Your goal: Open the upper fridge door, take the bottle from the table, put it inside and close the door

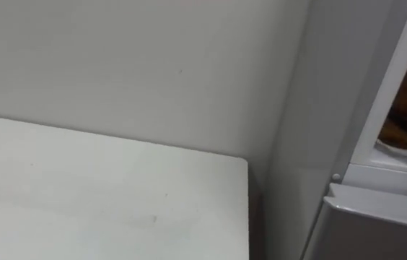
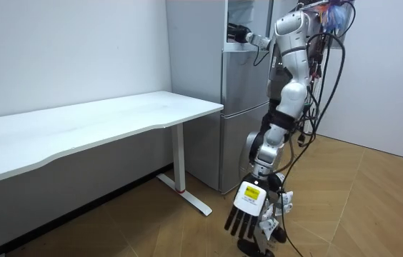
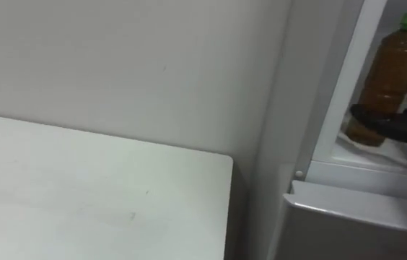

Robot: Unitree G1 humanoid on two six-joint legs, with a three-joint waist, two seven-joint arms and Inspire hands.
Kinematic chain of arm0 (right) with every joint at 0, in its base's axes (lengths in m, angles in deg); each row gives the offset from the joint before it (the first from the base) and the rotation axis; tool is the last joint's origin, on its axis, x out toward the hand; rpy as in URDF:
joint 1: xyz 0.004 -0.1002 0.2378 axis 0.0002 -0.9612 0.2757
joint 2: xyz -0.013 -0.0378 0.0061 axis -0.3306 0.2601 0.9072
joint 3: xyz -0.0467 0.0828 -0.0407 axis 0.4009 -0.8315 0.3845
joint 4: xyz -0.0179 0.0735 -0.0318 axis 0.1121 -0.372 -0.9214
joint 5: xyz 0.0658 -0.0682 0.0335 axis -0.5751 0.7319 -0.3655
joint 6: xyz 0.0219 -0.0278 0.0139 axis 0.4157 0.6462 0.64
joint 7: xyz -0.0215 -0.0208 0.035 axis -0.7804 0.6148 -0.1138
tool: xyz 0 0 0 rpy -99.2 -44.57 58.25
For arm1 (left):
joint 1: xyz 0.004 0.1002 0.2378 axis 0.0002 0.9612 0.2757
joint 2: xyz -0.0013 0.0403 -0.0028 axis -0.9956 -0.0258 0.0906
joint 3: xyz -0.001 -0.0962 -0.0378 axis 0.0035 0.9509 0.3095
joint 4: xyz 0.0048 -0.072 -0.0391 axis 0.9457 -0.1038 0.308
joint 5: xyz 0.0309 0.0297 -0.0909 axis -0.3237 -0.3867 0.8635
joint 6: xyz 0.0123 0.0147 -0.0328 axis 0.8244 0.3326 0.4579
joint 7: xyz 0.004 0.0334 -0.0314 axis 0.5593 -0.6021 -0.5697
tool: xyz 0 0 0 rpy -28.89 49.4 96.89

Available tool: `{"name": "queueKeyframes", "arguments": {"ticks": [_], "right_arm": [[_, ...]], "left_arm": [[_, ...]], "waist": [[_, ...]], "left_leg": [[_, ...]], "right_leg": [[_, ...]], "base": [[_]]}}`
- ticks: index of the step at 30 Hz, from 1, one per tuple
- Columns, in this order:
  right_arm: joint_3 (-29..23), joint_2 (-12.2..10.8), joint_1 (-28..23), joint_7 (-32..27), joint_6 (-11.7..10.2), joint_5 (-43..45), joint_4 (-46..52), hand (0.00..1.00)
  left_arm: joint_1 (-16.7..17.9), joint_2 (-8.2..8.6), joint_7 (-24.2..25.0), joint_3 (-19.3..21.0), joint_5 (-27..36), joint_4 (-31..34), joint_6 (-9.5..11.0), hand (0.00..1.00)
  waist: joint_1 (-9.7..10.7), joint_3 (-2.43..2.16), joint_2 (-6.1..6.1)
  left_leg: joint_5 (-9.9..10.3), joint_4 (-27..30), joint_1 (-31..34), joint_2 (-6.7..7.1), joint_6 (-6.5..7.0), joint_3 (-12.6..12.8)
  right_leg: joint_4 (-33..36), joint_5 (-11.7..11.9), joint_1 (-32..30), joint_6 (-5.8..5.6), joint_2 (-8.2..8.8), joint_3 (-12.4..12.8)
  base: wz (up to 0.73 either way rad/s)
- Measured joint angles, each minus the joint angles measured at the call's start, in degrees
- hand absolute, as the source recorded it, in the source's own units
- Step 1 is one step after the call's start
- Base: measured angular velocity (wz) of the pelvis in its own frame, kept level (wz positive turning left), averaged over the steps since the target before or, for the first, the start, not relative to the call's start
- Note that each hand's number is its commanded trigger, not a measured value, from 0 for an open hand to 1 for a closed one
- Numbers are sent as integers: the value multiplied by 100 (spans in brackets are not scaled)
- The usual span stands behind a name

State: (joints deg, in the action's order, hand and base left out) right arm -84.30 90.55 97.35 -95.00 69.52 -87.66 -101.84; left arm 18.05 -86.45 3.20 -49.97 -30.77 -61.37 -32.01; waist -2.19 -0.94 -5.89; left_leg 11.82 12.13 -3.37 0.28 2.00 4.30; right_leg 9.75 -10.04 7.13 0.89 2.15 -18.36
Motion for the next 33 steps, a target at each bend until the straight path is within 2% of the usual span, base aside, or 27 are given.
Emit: {"name": "queueKeyframes", "arguments": {"ticks": [3,7,10,14,15,17,19,23,27,30,31,33], "right_arm": [[-168,0,-36,-44,0,-97,131,0],[-288,24,-107,-203,-2,-220,421,0],[-414,24,-238,-347,-2,-188,847,0],[-546,26,-665,-661,-96,-186,1664,0],[-600,25,-804,-722,-112,-186,1834,0],[-695,25,-992,-847,-115,-62,2103,0],[-849,23,-1220,-938,-117,134,2422,0],[-1061,-19,-1657,-998,-289,459,3045,0],[-1096,-229,-2004,-1006,-357,499,3460,0],[-1155,-552,-2353,-1089,-368,915,3924,0],[-1155,-607,-2394,-1116,-369,962,3985,0],[-1193,-867,-2535,-1205,-373,1357,4180,0]], "left_arm": [[-21,-3,18,2,-1,23,0,0],[-40,-13,18,2,-108,34,122,0],[-50,-11,16,1,-122,34,173,0],[-40,-9,-64,-35,-87,16,280,0],[-50,-9,-100,-64,-90,-21,349,0],[-51,-5,-120,-136,-103,-82,390,0],[-46,18,-118,-135,-151,-136,395,0],[-18,30,-114,-133,-150,-147,392,0],[-28,74,-113,-137,-148,-141,396,0],[-50,164,-144,-133,-148,-167,397,0],[-57,186,-145,-133,-148,-175,397,0],[-51,271,-143,-134,-148,-199,430,0]], "waist": [[110,5,-8],[323,21,-54],[348,23,-53],[385,32,-58],[383,49,-48],[408,57,-44],[418,68,-18],[409,83,42],[424,64,171],[420,50,275],[430,54,300],[455,69,364]], "left_leg": [[3,-40,-21,-22,1,111],[7,-54,-30,-51,-6,211],[7,-82,-38,-71,-7,336],[8,-139,-143,-75,-7,439],[10,-138,-144,-73,-3,440],[18,-139,-139,-68,5,446],[44,-148,-137,-74,10,461],[63,-140,-134,-87,9,491],[71,-130,-141,-91,9,516],[71,-132,-145,-88,9,514],[71,-132,-153,-87,9,515],[70,-140,-229,-88,8,530]], "right_leg": [[0,1,-34,1,-18,101],[6,1,-67,2,-30,135],[20,6,-130,10,-48,260],[27,8,-101,13,-56,331],[27,9,-101,12,-57,333],[27,9,-115,11,-65,350],[27,8,-123,10,-67,389],[25,9,-137,9,-58,424],[25,10,-137,8,-65,482],[25,11,-136,7,-68,494],[25,11,-137,6,-68,502],[28,11,-128,7,-83,572]], "base": [[-15],[-8],[-21],[-14],[-7],[-4],[-8],[-4],[-2],[0],[-6],[-7]]}}
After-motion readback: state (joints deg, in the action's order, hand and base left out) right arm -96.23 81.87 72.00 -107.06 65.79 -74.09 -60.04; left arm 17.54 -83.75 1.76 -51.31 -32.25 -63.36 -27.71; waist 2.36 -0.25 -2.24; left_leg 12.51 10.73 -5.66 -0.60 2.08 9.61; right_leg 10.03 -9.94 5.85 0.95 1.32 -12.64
